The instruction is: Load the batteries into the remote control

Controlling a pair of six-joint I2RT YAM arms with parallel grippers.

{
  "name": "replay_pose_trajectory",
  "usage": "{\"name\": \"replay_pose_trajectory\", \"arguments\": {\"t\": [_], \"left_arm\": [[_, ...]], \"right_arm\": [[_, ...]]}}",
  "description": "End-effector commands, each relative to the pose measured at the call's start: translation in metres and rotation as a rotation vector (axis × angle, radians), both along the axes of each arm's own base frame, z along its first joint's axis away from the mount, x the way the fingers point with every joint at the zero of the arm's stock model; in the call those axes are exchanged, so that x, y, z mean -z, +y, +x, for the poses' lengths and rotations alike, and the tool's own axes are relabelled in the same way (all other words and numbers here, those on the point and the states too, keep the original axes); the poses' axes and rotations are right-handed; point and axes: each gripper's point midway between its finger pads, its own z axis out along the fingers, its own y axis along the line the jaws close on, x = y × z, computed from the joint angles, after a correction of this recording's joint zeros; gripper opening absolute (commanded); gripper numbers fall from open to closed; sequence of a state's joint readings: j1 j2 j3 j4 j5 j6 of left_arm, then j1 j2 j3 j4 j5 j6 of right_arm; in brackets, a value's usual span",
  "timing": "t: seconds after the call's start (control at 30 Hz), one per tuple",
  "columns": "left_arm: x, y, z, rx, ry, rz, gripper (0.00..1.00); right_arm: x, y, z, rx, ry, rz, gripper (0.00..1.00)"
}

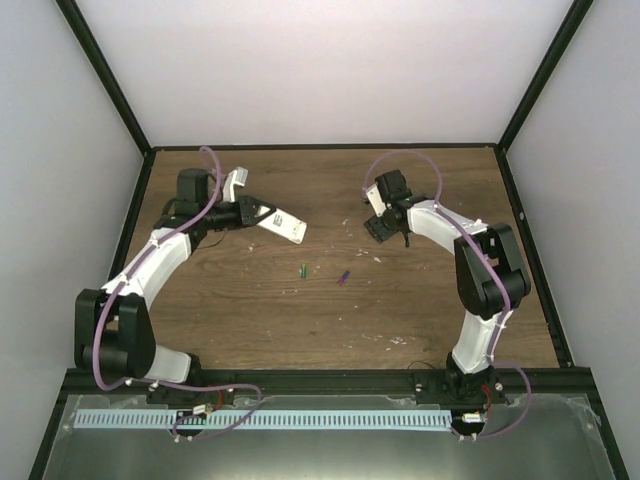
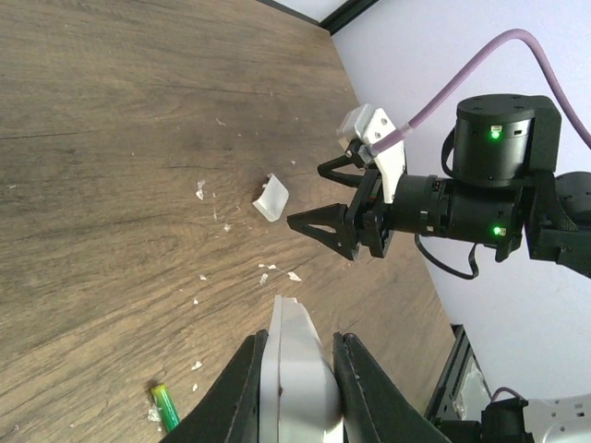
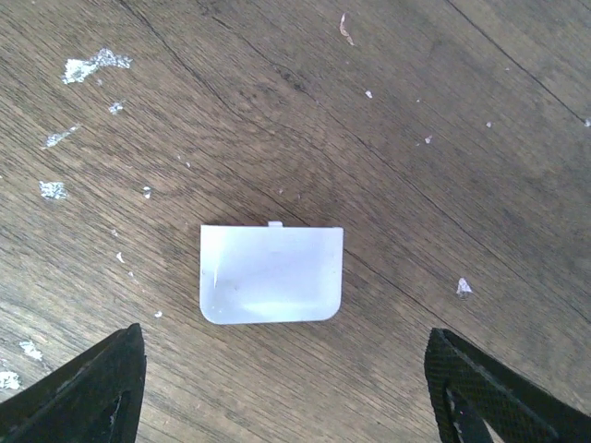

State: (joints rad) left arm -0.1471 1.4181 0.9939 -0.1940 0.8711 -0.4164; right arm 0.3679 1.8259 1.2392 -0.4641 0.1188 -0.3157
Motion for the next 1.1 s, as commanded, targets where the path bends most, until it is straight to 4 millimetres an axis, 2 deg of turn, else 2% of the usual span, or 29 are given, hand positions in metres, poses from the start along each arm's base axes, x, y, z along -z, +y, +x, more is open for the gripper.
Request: {"name": "replay_pose_trajectory", "arguments": {"t": [0.0, 0.17, 0.3, 0.57, 0.77, 0.93, 1.07], "left_arm": [[-0.011, -0.003, 0.001, -0.005, -0.054, -0.022, 0.00], [-0.007, 0.001, -0.002, -0.048, -0.065, -0.026, 0.00], [0.008, 0.005, -0.009, -0.095, -0.037, -0.040, 0.00], [0.037, 0.015, -0.033, -0.201, 0.022, -0.110, 0.00], [0.046, 0.018, -0.052, -0.225, 0.031, -0.144, 0.00], [0.056, 0.021, -0.070, -0.240, 0.056, -0.159, 0.00], [0.061, 0.022, -0.080, -0.243, 0.065, -0.149, 0.00]], "right_arm": [[-0.033, 0.000, 0.013, 0.029, -0.075, 0.032, 0.75], [-0.063, 0.019, 0.007, 0.045, -0.071, 0.179, 0.75], [-0.074, 0.038, -0.014, 0.082, -0.027, 0.298, 0.74], [-0.045, 0.071, -0.072, 0.123, 0.183, 0.374, 0.68], [-0.028, 0.087, -0.109, 0.197, 0.352, 0.465, 0.61], [-0.019, 0.092, -0.135, 0.281, 0.470, 0.512, 0.59], [-0.012, 0.092, -0.145, 0.323, 0.520, 0.516, 0.55]]}}
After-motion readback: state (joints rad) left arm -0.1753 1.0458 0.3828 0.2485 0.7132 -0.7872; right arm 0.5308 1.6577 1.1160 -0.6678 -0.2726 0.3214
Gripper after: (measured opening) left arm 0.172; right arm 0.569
